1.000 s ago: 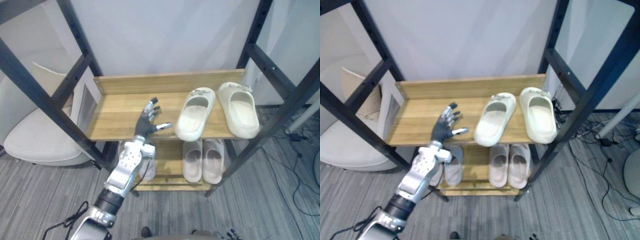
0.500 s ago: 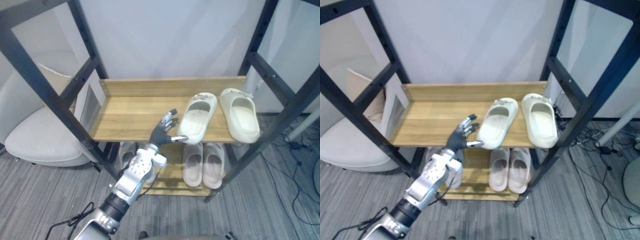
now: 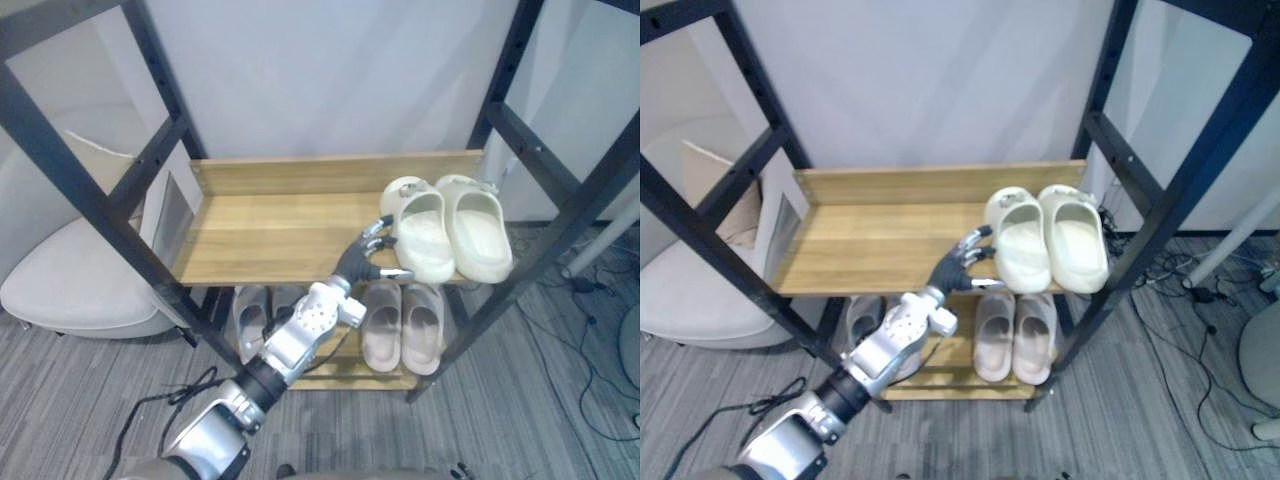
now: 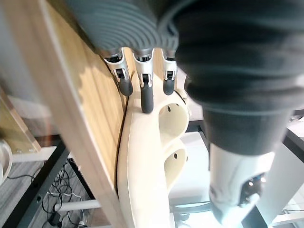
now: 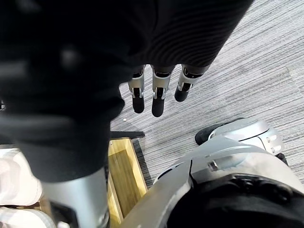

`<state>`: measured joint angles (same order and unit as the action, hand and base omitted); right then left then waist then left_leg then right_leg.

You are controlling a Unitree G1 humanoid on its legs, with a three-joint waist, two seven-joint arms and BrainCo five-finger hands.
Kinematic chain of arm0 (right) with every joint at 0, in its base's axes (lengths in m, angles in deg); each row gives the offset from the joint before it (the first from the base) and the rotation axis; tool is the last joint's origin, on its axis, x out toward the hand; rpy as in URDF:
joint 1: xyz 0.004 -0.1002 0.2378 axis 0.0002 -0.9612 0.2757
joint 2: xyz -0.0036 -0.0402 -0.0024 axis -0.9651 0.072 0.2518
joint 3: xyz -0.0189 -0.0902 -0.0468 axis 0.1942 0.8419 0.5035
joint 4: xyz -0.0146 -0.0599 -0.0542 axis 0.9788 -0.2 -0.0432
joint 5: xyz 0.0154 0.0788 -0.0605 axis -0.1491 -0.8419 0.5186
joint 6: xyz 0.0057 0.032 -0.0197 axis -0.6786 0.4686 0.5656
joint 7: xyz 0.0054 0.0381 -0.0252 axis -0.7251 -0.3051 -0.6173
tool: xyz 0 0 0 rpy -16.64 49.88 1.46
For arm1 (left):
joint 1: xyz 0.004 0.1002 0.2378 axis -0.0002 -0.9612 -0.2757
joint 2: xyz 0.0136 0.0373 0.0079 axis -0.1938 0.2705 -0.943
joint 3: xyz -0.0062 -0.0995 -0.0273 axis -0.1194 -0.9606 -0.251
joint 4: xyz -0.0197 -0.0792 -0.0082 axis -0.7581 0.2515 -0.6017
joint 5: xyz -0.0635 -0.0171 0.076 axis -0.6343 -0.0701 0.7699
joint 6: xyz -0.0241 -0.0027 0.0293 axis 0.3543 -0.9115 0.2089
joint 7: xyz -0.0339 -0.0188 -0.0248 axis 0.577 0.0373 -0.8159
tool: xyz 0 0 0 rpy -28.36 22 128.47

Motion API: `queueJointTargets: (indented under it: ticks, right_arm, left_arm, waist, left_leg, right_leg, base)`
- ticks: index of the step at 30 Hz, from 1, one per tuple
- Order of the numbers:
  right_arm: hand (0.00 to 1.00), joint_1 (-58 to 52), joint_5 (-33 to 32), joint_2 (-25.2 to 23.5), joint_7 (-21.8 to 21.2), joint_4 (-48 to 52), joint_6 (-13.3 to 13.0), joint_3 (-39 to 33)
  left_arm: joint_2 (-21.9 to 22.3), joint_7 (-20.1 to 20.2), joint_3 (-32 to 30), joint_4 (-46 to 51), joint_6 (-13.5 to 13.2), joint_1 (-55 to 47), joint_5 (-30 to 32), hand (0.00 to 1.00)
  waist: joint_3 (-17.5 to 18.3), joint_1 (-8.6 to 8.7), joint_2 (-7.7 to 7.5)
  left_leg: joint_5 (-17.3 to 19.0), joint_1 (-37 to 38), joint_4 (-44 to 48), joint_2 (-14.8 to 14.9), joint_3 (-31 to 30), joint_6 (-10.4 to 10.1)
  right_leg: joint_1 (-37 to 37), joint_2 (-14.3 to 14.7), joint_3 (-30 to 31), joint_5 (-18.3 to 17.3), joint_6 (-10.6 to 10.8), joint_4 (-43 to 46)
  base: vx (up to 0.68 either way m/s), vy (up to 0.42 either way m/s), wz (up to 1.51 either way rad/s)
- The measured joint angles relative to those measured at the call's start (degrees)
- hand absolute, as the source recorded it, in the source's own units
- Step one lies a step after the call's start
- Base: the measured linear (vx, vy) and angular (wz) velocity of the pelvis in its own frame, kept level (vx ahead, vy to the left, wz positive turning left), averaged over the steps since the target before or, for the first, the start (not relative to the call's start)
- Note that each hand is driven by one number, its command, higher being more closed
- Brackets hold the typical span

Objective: Organize the slippers on the shoe rack

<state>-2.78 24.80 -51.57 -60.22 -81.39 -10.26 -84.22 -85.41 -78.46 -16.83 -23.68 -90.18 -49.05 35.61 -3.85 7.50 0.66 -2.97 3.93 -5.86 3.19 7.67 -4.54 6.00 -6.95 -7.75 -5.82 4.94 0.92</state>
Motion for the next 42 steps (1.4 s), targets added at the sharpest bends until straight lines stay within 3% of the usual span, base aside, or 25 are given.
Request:
queueJointTargets:
  ticks: [6, 11, 15, 20, 23, 30, 34, 38, 42]
  right_arm:
    - [0.0, 0.6, 0.0, 0.0, 0.5, 0.0, 0.0, 0.0]
    - [0.0, 1.2, 0.0, 0.0, 0.5, 0.0, 0.0, -0.1]
    - [0.0, 1.3, 0.0, 0.0, 0.0, 0.0, 0.0, -0.1]
    - [0.0, 1.6, 0.0, 0.5, -1.0, 0.0, 0.0, 0.0]
    - [0.0, 1.8, 0.0, 0.7, -1.3, 0.0, 0.0, 0.5]
    - [0.0, 1.8, 0.0, 1.0, -2.1, -2.6, 0.1, 1.7]
    - [0.0, 2.1, 0.0, 1.3, -2.2, -2.6, 0.1, 2.1]
    - [0.0, 2.3, 0.0, 1.7, -2.4, -2.6, 0.0, 2.8]
    - [0.0, 2.6, 0.0, 2.1, -2.4, -2.6, 0.0, 4.3]
  left_arm:
    - [-0.1, -0.1, -2.1, -1.2, 0.0, 1.2, 0.7, 0.0]
    - [-2.6, 0.7, -2.2, 1.7, 0.8, 0.9, 1.1, 0.0]
    - [-5.9, 2.6, -3.5, 11.6, 1.2, -3.4, 0.9, 0.0]
    - [-11.2, 5.7, -3.7, 24.8, 1.0, -9.8, -1.9, 0.0]
    - [-11.9, 7.0, -3.4, 28.8, 0.5, -12.4, -2.9, 0.0]
    - [-12.8, 12.7, 6.0, 37.6, 0.1, -19.9, -8.7, 0.0]
    - [-12.9, 17.0, 10.6, 35.3, 0.3, -24.7, -10.4, 0.0]
    - [-12.7, 18.1, 10.6, 23.8, 0.6, -28.7, -9.5, 0.0]
    - [-11.4, 17.9, 6.2, 8.3, 1.4, -31.3, -1.4, 0.0]
  waist:
    - [0.0, 0.47, -0.07]
    - [-0.1, 0.37, -0.09]
    - [-0.4, 0.34, -0.3]
    - [-0.4, -1.26, -0.37]
    - [-0.3, -1.52, -0.23]
    - [-0.1, -2.74, 0.02]
    - [0.2, -2.78, 0.29]
    - [0.6, -2.83, 0.26]
    - [0.7, -3.1, -0.05]
  left_leg:
    - [0.2, 0.0, 0.0, 0.0, 0.8, -0.2]
    - [0.2, -0.1, 0.0, 0.0, 0.6, -0.2]
    - [0.2, -0.3, 0.0, -0.2, -0.5, -0.2]
    - [0.1, 0.0, 0.0, -0.6, -1.8, 0.0]
    - [0.0, 0.1, 0.0, -0.8, -2.4, 0.1]
    - [0.0, 0.2, 0.0, -0.9, -3.3, 0.2]
    - [0.0, 0.2, 0.0, -0.9, -3.2, 0.2]
    - [0.0, 0.6, 0.0, -0.6, -2.9, 0.2]
    - [0.0, 1.2, 0.0, -0.3, -1.8, 0.1]
  right_leg:
    - [-0.2, 0.0, 0.4, 0.0, 0.0, -0.3]
    - [0.1, 0.1, 0.2, 0.1, 0.0, -0.3]
    - [0.3, 0.0, -0.8, 0.1, 0.0, -0.3]
    - [1.5, -0.3, -1.9, -0.2, 0.1, -0.3]
    - [1.9, -0.4, -2.6, -0.4, 0.2, -0.1]
    - [1.4, -0.8, -2.7, -1.8, 0.4, 2.0]
    - [1.4, -0.6, -2.6, -1.8, 0.3, 2.0]
    - [1.5, -0.3, -2.2, -1.8, 0.3, 2.0]
    - [1.1, -0.2, -0.9, -2.0, 0.0, 2.5]
  base:
    - [0.0, 0.002, -0.04]
    - [0.0, -0.002, 0.01]
    - [0.0, -0.004, 0.1]
    - [-0.02, -0.003, 0.12]
    - [-0.03, -0.005, 0.16]
    - [-0.02, -0.008, 0.06]
    - [0.0, 0.0, 0.0]
    - [-0.02, -0.007, -0.03]
    - [-0.06, -0.003, -0.16]
